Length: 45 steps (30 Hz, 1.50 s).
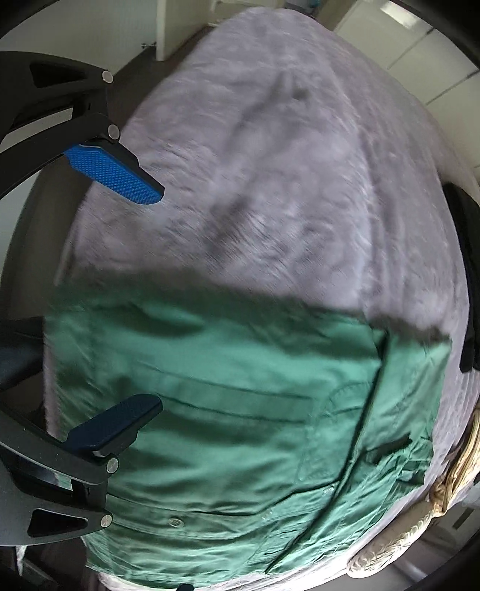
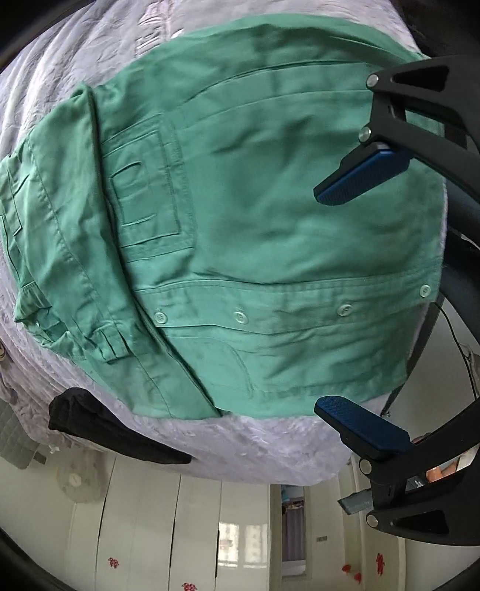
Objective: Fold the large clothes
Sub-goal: 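Move the open right gripper toward the jacket hem, then lower both grippers onto the green jacket hem and close them on it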
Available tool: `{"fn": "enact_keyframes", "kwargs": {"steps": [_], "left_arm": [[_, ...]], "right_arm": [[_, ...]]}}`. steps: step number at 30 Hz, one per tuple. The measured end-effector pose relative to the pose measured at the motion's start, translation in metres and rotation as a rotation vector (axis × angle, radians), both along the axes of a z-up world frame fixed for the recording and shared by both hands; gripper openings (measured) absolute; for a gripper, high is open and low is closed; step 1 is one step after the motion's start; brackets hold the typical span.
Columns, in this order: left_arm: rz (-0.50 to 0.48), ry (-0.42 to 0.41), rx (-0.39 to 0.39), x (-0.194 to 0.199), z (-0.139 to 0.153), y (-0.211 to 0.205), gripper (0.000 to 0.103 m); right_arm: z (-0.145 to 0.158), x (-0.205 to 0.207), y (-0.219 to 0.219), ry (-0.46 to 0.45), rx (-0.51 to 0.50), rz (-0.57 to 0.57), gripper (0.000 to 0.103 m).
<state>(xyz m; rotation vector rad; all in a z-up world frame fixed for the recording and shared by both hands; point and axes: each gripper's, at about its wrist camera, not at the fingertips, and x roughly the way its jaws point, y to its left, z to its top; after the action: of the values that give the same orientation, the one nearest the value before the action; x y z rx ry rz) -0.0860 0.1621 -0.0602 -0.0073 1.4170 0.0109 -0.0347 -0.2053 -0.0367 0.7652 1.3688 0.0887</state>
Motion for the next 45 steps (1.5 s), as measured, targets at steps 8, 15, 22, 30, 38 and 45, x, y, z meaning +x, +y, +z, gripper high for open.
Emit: {"fn": "enact_keyframes", "kwargs": {"steps": [8, 15, 22, 30, 38, 45], "left_arm": [[0.003, 0.034, -0.016, -0.027, 0.006, 0.027, 0.103], [-0.006, 0.041, -0.075, -0.037, 0.007, 0.029, 0.103], [-0.045, 0.069, -0.112, -0.036, -0.003, 0.017, 0.103], [-0.09, 0.106, -0.133, -0.036, -0.015, 0.001, 0.103], [-0.051, 0.11, -0.145, -0.026, -0.019, 0.008, 0.103], [-0.049, 0.119, -0.163, -0.026, -0.024, 0.014, 0.103]], "right_arm": [[0.0, -0.044, -0.005, 0.049, 0.031, -0.089, 0.103], [-0.002, -0.072, -0.011, 0.043, 0.064, -0.158, 0.103], [-0.01, -0.107, -0.035, 0.058, 0.098, -0.26, 0.103], [-0.03, -0.168, -0.087, 0.124, 0.126, -0.51, 0.103], [-0.051, -0.18, -0.127, 0.104, 0.059, -0.583, 0.103], [-0.073, -0.172, -0.122, 0.08, 0.19, -0.563, 0.103]]}}
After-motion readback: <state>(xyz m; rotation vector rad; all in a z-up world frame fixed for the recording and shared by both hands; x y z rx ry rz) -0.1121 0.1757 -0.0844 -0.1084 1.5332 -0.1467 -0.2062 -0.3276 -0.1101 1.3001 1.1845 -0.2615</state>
